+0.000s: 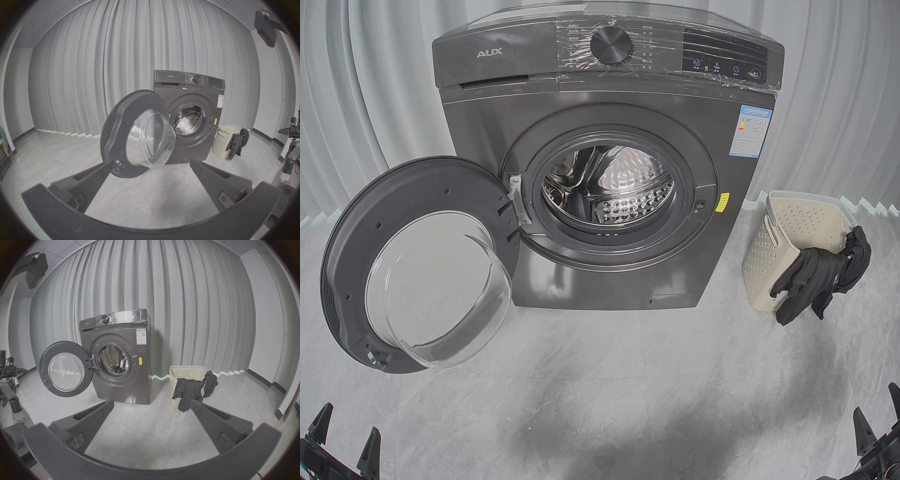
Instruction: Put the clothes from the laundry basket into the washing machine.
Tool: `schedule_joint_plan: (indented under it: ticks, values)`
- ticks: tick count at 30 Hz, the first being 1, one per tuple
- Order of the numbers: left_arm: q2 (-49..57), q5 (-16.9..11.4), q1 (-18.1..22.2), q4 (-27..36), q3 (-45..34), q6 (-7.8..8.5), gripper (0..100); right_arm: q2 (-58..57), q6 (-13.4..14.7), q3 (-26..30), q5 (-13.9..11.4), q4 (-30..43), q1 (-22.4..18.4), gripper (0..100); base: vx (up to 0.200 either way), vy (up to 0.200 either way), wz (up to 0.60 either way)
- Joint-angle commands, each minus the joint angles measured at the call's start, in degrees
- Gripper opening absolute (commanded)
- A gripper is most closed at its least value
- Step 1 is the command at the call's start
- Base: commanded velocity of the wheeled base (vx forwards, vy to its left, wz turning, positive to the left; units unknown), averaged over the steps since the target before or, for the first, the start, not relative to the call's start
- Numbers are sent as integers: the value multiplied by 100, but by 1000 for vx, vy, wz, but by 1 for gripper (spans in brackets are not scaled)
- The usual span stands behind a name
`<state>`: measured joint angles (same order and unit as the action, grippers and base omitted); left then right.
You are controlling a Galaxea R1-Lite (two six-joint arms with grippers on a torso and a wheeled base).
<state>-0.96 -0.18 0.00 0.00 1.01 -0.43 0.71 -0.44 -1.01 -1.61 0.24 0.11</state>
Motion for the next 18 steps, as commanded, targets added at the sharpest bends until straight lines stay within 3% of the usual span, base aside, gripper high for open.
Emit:
schedule_joint_plan:
  ticks: [1,9,18]
  values:
    - [96,1,0,0,-101,-10,100,-53,0,101,-6,2,-2,100,0,-200,0]
    - [96,-8,0,0,-101,-1,100,-53,0,101,-6,2,-2,100,0,-200,0]
    - [96,-8,0,0,-101,-10,100,-53,0,101,-6,2,-2,100,0,0,0]
